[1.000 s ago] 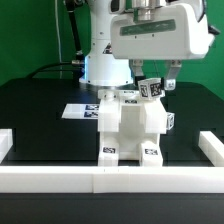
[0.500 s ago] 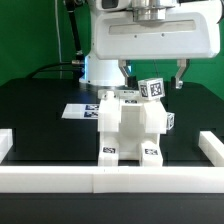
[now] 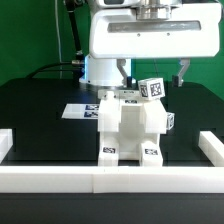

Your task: Assemble chair

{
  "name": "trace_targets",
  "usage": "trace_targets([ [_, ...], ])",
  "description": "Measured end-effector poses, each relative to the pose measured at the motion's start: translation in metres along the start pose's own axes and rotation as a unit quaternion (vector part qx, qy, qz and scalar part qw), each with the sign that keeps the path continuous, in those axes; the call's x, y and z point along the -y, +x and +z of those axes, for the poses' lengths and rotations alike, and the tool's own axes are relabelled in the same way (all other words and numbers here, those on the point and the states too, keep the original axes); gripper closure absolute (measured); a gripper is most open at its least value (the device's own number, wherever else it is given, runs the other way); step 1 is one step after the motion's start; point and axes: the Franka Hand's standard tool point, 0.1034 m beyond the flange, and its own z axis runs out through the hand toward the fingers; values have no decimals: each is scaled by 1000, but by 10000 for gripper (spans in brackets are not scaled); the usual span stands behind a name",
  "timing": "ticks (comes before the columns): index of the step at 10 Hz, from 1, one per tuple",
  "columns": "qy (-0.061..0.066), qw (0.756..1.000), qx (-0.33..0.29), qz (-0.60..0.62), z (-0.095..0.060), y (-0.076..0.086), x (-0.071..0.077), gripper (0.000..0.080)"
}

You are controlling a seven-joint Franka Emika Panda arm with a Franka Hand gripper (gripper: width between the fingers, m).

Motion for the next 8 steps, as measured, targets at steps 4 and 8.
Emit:
trace_targets([
  [4, -1, 1000, 1, -23, 1, 0, -1, 316],
  [8, 0, 1000, -1, 23, 0, 1, -1, 509],
])
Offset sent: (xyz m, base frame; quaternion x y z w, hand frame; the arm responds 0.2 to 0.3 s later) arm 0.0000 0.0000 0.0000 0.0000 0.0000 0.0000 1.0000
